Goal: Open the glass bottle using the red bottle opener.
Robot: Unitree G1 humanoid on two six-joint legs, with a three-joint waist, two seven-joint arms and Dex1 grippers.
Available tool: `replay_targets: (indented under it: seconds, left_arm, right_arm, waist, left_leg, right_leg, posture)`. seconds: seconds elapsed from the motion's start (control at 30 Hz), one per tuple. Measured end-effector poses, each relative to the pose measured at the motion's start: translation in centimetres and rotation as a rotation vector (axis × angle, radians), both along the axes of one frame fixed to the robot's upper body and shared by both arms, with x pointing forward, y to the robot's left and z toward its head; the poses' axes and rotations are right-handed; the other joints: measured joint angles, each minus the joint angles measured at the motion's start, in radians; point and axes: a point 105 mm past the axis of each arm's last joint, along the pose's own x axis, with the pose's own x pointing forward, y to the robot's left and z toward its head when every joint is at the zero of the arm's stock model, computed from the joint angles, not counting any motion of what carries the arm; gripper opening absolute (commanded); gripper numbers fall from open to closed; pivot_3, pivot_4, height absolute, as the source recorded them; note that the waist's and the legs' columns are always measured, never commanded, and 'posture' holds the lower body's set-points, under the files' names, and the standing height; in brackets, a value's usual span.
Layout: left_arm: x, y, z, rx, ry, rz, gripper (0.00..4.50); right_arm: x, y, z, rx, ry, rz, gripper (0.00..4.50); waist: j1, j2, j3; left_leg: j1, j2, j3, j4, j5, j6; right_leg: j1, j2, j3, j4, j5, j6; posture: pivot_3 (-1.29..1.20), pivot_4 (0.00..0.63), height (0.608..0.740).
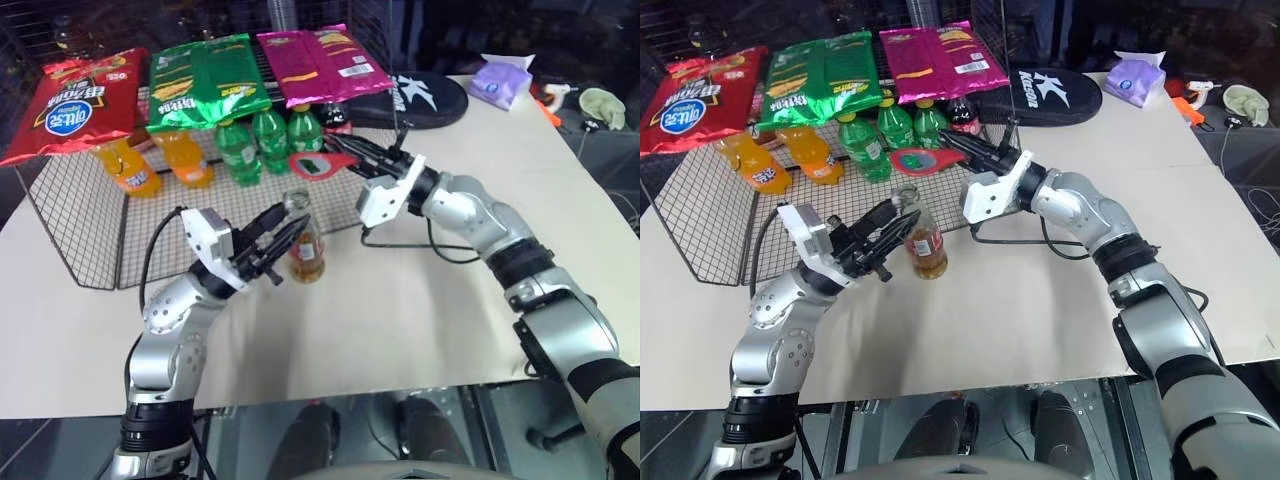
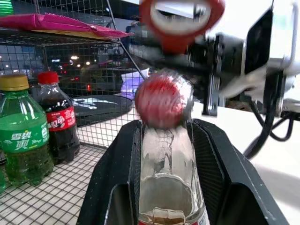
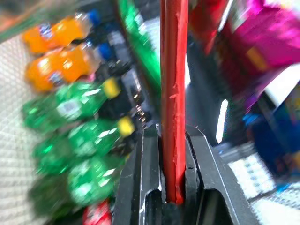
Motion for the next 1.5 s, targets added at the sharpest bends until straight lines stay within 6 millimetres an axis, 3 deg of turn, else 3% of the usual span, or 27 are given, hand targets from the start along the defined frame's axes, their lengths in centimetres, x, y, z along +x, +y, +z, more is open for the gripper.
replay_targets:
  seconds: [0.53,0.57,0.6,0.73,1.23,1.4,1.5]
  left_arm:
    - [0.0,0.1,0.1,-0.012,0.009,-0.001,1.12]
    - [0.0,0.0,0.1,-0.015,0.012,-0.003,2.12]
    - [0.1,0.0,-0.2,-0.013,0.03,-0.005,2.41]
    - [-0.1,-0.7,-1.8,-0.008,0.099,-0.031,4.25]
    - [0.0,-0.7,-1.8,-0.007,0.102,-0.029,4.25]
    - [-0.7,0.0,-2.1,0.009,0.122,-0.027,4.25]
    - [-1.2,1.1,-2.2,0.019,0.139,0.001,4.25]
  right_arm:
    - [0.3,-0.2,-0.2,0.003,0.015,-0.022,0.0]
    - [0.3,-0.2,-0.3,0.003,0.017,-0.023,0.0]
    - [0.3,-0.2,-0.3,0.004,0.019,-0.023,0.0]
    - [0.3,-0.3,-0.5,0.004,0.025,-0.024,0.0]
    - [0.5,-0.6,-1.2,0.022,0.066,-0.035,0.0]
    - [0.4,-2.7,-2.6,0.138,0.242,-0.034,0.0]
    - [0.0,-4.8,-5.4,0.184,0.459,-0.043,0.0]
  waist:
    - [-0.003,0.0,0.0]
    - [-0.003,0.0,0.0]
    - [-0.003,0.0,0.0]
    - [-0.006,0.0,0.0]
    - [-0.006,0.0,0.0]
    - [-0.006,0.0,0.0]
    - [-0.004,0.0,0.0]
  left_leg:
    - [0.0,0.0,0.0,0.0,0.0,0.0]
    - [0.0,0.0,0.0,0.0,0.0,0.0]
    - [0.0,0.0,0.0,0.0,0.0,0.0]
    - [-0.001,0.001,0.0,0.0,0.0,0.0]
    - [-0.001,0.001,0.001,-0.001,0.0,0.0]
    - [-0.001,0.002,0.001,-0.003,0.0,0.0]
    - [-0.001,0.002,0.0,-0.005,0.0,0.0]
  right_leg:
    - [0.0,0.0,0.0,0.0,0.0,0.0]
    - [0.0,0.0,0.0,0.0,0.0,0.0]
    - [0.0,0.0,0.0,0.0,0.0,0.0]
    - [-0.002,0.001,0.0,0.0,0.0,0.0]
    - [-0.002,0.001,0.001,-0.001,0.0,0.0]
    - [-0.001,0.001,0.001,-0.003,0.0,0.0]
    - [-0.001,0.0,0.0,-0.005,0.0,0.0]
  posture:
    - [0.0,0.15,0.74]
    - [0.0,0.15,0.74]
    - [0.0,0.15,0.74]
    - [0.0,0.15,0.74]
    - [0.0,0.15,0.74]
    - [0.0,0.15,0.74]
    - [0.0,0.15,0.74]
